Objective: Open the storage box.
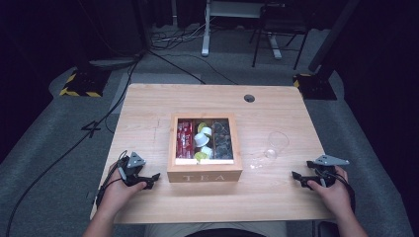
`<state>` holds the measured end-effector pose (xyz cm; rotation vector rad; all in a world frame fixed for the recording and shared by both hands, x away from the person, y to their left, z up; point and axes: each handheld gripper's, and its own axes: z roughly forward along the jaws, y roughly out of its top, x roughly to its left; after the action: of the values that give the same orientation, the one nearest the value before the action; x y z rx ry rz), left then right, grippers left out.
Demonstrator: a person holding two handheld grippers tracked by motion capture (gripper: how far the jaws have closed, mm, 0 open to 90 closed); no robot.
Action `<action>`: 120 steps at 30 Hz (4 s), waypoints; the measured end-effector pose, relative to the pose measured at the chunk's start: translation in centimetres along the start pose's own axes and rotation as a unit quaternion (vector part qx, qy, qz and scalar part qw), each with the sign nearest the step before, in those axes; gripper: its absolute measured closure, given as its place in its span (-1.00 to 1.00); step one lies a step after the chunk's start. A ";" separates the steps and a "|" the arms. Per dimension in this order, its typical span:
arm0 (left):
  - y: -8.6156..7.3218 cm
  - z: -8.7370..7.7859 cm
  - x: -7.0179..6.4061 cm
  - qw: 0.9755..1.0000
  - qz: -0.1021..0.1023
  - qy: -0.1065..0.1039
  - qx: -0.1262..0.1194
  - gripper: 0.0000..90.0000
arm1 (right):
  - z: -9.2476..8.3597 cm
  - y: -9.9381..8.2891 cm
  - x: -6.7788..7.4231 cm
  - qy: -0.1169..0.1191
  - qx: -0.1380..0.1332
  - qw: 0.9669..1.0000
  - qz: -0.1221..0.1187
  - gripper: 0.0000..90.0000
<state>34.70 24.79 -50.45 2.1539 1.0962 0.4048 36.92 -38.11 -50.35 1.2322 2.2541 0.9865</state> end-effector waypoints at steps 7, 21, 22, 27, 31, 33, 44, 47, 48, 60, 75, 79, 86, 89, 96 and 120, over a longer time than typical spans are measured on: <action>-0.1 -0.1 -0.1 1.000 0.001 0.004 -0.001 -0.64 | 0.0 0.0 0.0 0.001 0.000 1.000 0.000 -0.64; 0.9 -1.7 -0.7 1.000 -0.012 -0.007 -0.026 -0.43 | 0.0 0.0 -0.1 0.004 -0.001 1.000 0.000 -0.63; 1.2 -2.0 -1.0 0.999 -0.008 -0.009 -0.032 -0.42 | 0.0 0.0 -0.1 0.005 0.000 1.000 0.000 -0.63; 2.3 -3.1 -2.2 0.996 0.003 -0.027 -0.082 -0.40 | 0.0 0.0 -0.1 0.005 -0.001 1.000 0.000 -0.63; 2.8 -3.6 -2.9 0.994 0.029 -0.030 -0.104 -0.32 | 0.0 0.1 -0.2 0.006 0.000 1.000 -0.001 -0.63; 2.8 -3.8 -2.9 0.993 0.026 -0.037 -0.108 -0.32 | 0.0 0.1 -0.2 0.006 0.000 1.000 -0.001 -0.63; 3.4 -5.3 -4.3 0.989 0.009 -0.089 -0.116 -0.32 | 0.0 0.1 -0.2 0.006 0.000 1.000 -0.002 -0.63; 2.9 -4.5 -4.7 0.990 0.009 -0.115 -0.084 -0.29 | 0.0 0.1 -0.2 0.006 0.000 1.000 -0.002 -0.63; 2.8 -4.1 -4.6 0.990 0.008 -0.117 -0.078 -0.25 | 0.0 0.1 -0.2 0.006 0.000 1.000 -0.002 -0.63; 2.9 -3.6 -4.9 0.990 0.038 -0.111 -0.080 0.37 | 0.1 0.1 -0.2 0.007 -0.001 1.000 -0.002 -0.63; 3.0 -3.9 -5.2 0.991 0.070 -0.087 -0.068 0.55 | 0.1 0.1 -0.3 0.008 0.000 1.000 -0.003 -0.63; 3.2 -4.2 -5.6 0.991 0.080 -0.076 -0.073 0.63 | 0.1 0.1 -0.3 0.008 0.000 1.000 -0.002 -0.63; 3.8 -4.8 -5.7 0.988 0.074 -0.058 -0.122 0.57 | 0.1 0.1 -0.3 0.008 -0.001 1.000 -0.003 -0.63; 4.0 -4.9 -5.8 0.986 0.071 -0.040 -0.149 0.49 | 0.1 0.1 -0.3 0.008 -0.001 1.000 -0.004 -0.63; 4.5 -5.2 -5.8 0.980 0.070 -0.022 -0.185 0.38 | -0.1 0.0 -0.9 0.019 -0.009 1.000 0.012 -0.52; 7.9 -6.6 -5.4 0.980 0.061 -0.025 -0.189 0.14 | -4.9 12.3 6.0 0.174 -0.123 0.975 -0.066 -0.49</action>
<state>32.58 20.03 -40.01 1.8847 0.7878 0.5633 37.65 -30.46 -37.98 0.8462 2.3379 1.4706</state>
